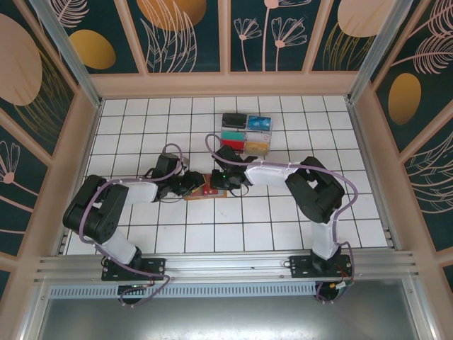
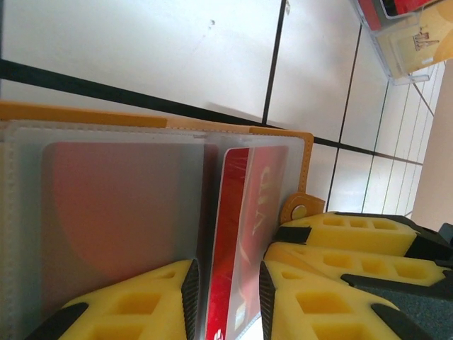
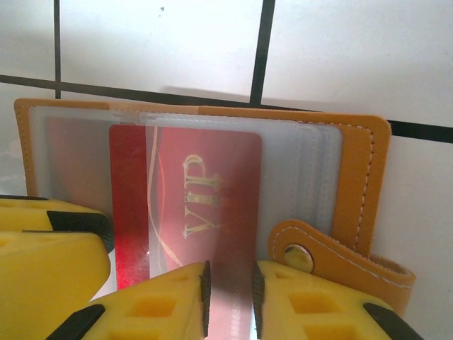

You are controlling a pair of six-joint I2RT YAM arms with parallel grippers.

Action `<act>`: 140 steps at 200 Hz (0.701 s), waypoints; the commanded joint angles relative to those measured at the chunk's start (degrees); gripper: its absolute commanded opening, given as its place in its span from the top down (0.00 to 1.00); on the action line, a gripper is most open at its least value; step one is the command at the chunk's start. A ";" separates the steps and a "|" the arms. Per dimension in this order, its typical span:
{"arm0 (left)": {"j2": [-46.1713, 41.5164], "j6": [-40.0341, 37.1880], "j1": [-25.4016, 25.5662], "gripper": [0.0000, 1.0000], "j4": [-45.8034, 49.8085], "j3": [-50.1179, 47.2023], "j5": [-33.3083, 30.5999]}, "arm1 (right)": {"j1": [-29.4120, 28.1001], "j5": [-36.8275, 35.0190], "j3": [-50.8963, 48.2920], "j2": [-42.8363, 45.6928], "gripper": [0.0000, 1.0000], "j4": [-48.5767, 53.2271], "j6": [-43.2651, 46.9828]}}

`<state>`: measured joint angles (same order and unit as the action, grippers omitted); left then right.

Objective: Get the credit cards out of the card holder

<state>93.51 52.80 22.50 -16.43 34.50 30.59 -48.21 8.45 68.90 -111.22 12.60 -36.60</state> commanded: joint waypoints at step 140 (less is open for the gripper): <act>-1.14 -7.24 -0.32 1.00 4.77 2.43 -0.91 | 1.00 -2.21 -2.80 -2.06 0.74 1.66 -0.99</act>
<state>94.35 48.77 22.39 -15.53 35.53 32.49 -47.94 8.45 68.75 -111.50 11.97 -36.60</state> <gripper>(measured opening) 0.056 0.261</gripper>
